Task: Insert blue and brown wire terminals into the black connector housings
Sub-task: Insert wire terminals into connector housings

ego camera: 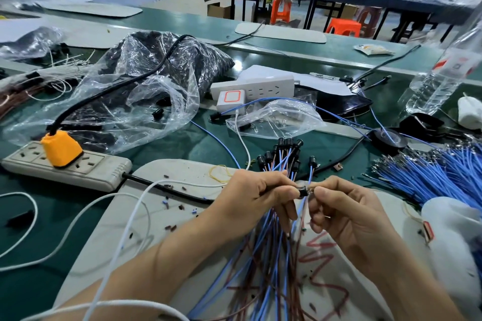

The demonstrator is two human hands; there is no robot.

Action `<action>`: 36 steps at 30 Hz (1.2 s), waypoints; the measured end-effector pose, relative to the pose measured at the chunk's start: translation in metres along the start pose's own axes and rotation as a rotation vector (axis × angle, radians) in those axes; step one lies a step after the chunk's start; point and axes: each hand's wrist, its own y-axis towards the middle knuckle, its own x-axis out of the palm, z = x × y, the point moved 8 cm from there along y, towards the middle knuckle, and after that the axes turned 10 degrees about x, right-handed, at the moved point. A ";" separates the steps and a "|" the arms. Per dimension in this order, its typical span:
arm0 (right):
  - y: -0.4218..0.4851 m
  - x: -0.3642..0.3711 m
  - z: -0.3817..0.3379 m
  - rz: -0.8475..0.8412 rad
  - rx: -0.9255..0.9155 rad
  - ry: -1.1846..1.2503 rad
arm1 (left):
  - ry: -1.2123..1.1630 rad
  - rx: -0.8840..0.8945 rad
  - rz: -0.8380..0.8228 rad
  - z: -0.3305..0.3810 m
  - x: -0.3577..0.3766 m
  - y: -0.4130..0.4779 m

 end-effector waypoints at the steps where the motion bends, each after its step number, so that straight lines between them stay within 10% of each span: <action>1: 0.000 0.000 0.000 0.001 0.003 -0.004 | 0.025 0.001 -0.010 -0.001 0.000 0.000; 16: 0.003 -0.005 0.006 -0.008 0.023 -0.094 | 0.122 0.038 -0.033 0.001 -0.001 -0.001; 25: -0.012 -0.022 -0.027 0.283 -0.376 -0.095 | 0.229 0.064 0.039 0.005 -0.005 0.003; 36: -0.024 0.008 -0.031 0.252 -0.455 -0.262 | 0.208 0.138 0.043 0.013 -0.002 0.002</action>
